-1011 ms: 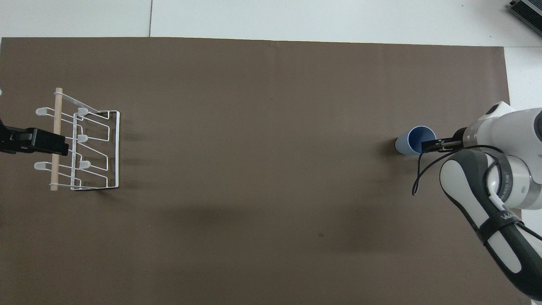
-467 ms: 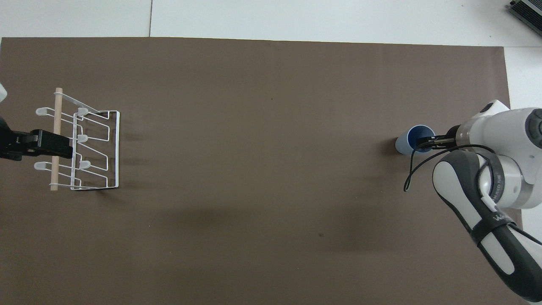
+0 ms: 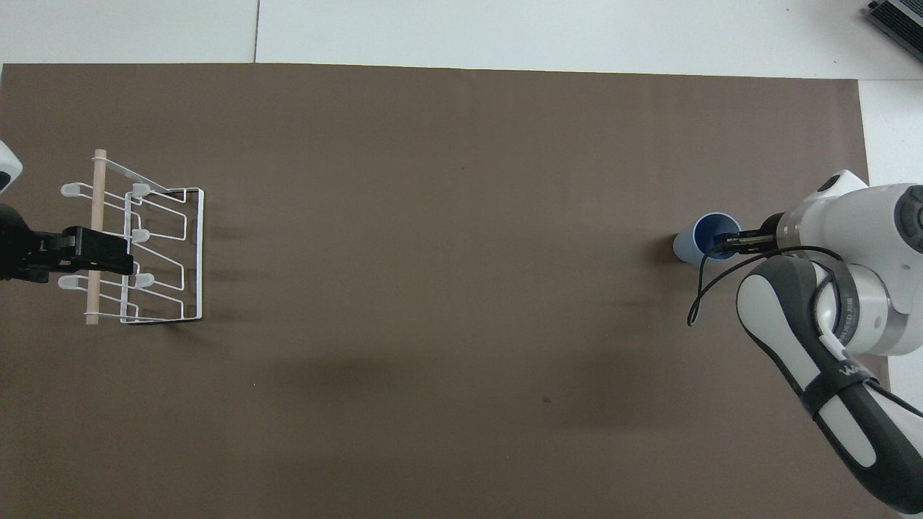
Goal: Hang cup on cup holder
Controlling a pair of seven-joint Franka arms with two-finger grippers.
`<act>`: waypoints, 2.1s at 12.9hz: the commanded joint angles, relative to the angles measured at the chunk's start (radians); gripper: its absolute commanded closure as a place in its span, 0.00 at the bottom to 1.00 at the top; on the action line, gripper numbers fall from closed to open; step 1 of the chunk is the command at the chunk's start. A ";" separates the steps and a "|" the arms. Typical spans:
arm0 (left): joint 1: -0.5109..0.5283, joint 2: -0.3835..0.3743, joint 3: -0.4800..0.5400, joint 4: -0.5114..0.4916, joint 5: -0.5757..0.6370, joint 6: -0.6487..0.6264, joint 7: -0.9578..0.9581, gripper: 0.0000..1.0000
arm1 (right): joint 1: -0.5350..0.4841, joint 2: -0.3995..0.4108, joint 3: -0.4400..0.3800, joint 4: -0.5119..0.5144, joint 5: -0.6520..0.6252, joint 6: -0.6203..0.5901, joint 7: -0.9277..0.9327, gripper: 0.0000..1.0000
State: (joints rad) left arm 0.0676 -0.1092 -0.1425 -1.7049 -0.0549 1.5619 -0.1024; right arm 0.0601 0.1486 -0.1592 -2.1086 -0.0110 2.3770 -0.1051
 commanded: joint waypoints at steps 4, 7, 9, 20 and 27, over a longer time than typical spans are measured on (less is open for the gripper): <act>-0.017 -0.032 0.014 -0.041 -0.011 0.035 -0.017 0.00 | -0.002 -0.004 0.001 -0.016 0.011 0.027 0.004 0.89; -0.014 -0.032 0.014 -0.039 -0.017 0.033 -0.017 0.00 | -0.002 -0.004 0.001 -0.014 0.011 0.024 0.004 0.95; 0.000 -0.032 0.018 -0.038 -0.077 0.040 -0.071 0.00 | -0.002 -0.003 0.003 -0.013 0.010 0.018 0.002 0.99; 0.001 -0.035 0.015 -0.053 -0.304 0.105 -0.736 0.00 | -0.002 -0.085 0.010 0.230 0.147 -0.376 -0.132 1.00; 0.026 -0.089 0.014 -0.180 -0.673 0.279 -1.088 0.00 | 0.000 -0.234 0.055 0.283 0.328 -0.585 -0.202 1.00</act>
State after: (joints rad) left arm 0.0947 -0.1431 -0.1259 -1.8189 -0.6706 1.8036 -1.1334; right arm 0.0637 -0.0700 -0.1098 -1.8297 0.2684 1.8200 -0.2723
